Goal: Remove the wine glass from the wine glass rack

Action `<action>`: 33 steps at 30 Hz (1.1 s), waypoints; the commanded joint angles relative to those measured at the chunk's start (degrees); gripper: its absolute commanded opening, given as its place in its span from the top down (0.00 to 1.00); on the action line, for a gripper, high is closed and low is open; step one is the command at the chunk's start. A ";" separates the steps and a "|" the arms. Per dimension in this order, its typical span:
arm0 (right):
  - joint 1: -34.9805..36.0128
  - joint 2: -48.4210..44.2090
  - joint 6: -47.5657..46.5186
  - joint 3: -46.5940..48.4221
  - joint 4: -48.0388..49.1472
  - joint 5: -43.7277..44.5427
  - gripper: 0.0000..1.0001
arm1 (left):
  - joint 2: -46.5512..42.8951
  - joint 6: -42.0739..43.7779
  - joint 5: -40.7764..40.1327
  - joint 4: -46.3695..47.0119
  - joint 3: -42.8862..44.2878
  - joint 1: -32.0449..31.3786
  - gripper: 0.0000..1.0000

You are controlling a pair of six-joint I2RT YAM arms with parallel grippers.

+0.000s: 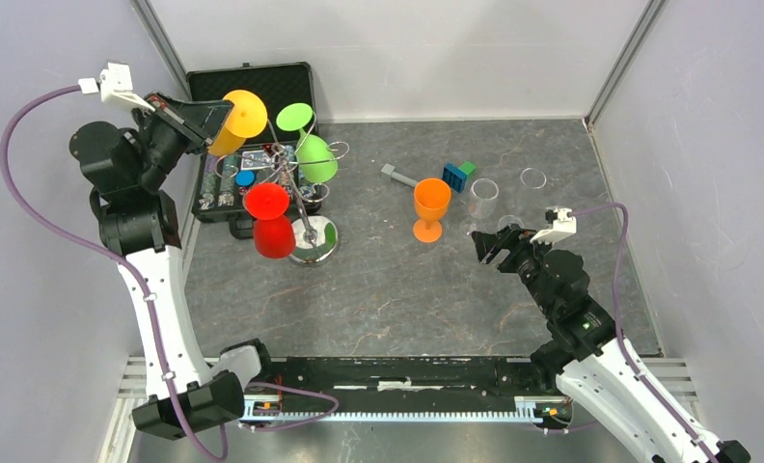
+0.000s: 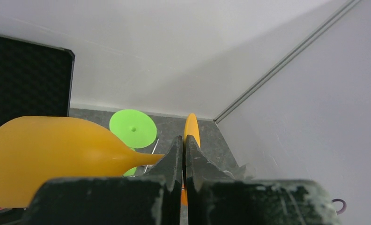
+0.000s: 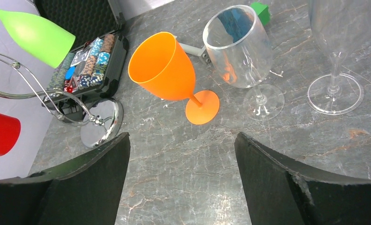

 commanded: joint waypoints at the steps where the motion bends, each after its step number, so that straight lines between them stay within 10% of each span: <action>1: -0.12 -0.72 -0.17 -0.42 2.76 -0.79 0.13 | -2.30 0.02 2.81 3.93 3.17 0.06 0.98; 13: -0.16 -1.85 -1.52 -0.43 13.46 -5.85 0.02 | -7.97 -26.19 12.94 32.34 -1.60 -7.55 0.98; 18: -0.14 -0.12 -0.25 0.03 20.41 -10.26 0.02 | -7.18 -27.96 6.04 36.97 -6.89 -23.39 0.98; 26: -0.11 4.24 10.67 -1.70 47.81 -24.00 0.02 | 0.30 -34.14 -4.65 44.40 -11.73 -45.55 0.98; 33: -0.11 7.24 23.52 -7.41 71.71 -24.41 0.02 | 3.71 -50.65 -11.97 62.47 -19.36 -51.27 0.98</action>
